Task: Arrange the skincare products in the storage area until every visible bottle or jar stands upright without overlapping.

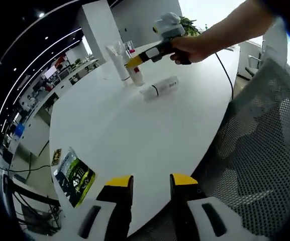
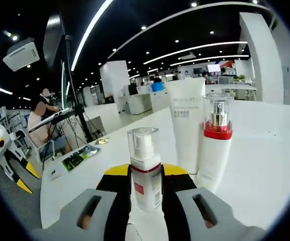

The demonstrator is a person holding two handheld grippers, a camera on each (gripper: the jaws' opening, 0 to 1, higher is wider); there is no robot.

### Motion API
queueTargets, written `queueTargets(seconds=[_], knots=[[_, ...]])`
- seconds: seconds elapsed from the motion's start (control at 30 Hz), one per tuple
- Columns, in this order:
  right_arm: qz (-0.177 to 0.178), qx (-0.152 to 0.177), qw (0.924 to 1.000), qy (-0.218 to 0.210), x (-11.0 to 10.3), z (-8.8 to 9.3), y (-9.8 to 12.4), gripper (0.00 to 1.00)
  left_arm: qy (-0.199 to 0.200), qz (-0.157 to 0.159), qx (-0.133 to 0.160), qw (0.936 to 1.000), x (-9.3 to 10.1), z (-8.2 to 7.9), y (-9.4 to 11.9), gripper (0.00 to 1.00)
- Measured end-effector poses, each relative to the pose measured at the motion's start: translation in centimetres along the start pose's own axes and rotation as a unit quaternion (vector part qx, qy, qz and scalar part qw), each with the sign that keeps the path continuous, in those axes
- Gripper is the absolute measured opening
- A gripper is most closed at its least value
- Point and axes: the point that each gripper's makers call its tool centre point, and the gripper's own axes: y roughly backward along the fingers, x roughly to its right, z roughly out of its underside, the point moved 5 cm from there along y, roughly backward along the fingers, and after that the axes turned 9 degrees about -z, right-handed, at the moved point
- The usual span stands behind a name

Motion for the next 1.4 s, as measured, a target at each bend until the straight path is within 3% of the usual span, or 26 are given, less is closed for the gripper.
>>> queueTargets(seconds=[0.33, 0.9, 1.2, 1.4], knots=[[-0.009, 0.01, 0.9989, 0.045, 0.8, 0.3, -1.1, 0.21, 0.002, 0.003, -0.017, 0.9999, 0.0, 0.6, -0.3, 0.29], [-0.003, 0.025, 0.9974, 0.068, 2.2, 1.6, -1.5, 0.21, 0.007, 0.0, -0.029, 0.9996, -0.2, 1.0, -0.3, 0.29], [0.008, 0.033, 0.9965, 0.076, 2.7, 1.5, -1.7, 0.21, 0.007, -0.001, -0.032, 0.9995, -0.3, 1.1, -0.3, 0.29], [0.036, 0.02, 0.9957, 0.083, 2.7, 1.3, -2.1, 0.21, 0.005, -0.003, -0.032, 0.9995, -0.3, 1.2, -0.4, 0.29]])
